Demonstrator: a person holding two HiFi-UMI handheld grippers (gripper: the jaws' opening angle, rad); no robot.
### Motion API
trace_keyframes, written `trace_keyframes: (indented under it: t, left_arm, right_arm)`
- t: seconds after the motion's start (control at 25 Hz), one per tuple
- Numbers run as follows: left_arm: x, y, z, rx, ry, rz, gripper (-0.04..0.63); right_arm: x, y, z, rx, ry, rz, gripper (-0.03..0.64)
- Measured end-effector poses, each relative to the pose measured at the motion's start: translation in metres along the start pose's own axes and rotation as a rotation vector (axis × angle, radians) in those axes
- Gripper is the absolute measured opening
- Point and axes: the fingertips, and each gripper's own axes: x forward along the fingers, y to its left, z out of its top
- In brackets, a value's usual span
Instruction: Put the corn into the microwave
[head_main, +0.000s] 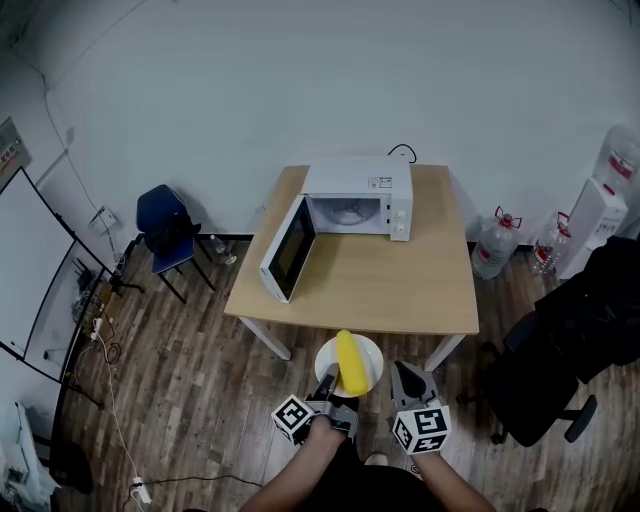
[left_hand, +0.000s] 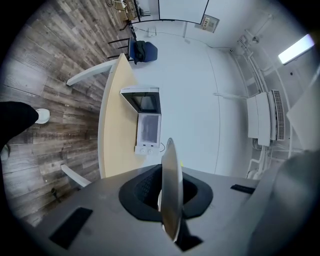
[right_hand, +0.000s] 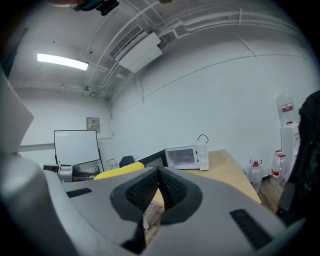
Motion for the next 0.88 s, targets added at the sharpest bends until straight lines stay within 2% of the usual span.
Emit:
trace_keyframes:
  t: [0.24,0.44,0.68,0.88]
  left_arm:
    - [0.032,0.003,0.016,0.002,0.015,-0.008,0.019]
    - [0.076,-0.003,0.039,-0.051,0.038,-0.016,0.018]
    - [0.139,-0.013,0.068,0.000,0.101,-0.044,0.018]
    - [0.179,-0.006,0.090,-0.022,0.130,-0.021,0.018]
  right_arm:
    - [0.038,-0.019,-0.004,0.007,0.030,-0.027,0.060]
    - [0.093,-0.029,-0.001,-0.003,0.052,-0.035,0.060]
    - [0.157,-0.052,0.018,-0.017,0.065,-0.064,0.060]
    - [0.200,-0.071,0.037,0.002,0.065,-0.110,0.060]
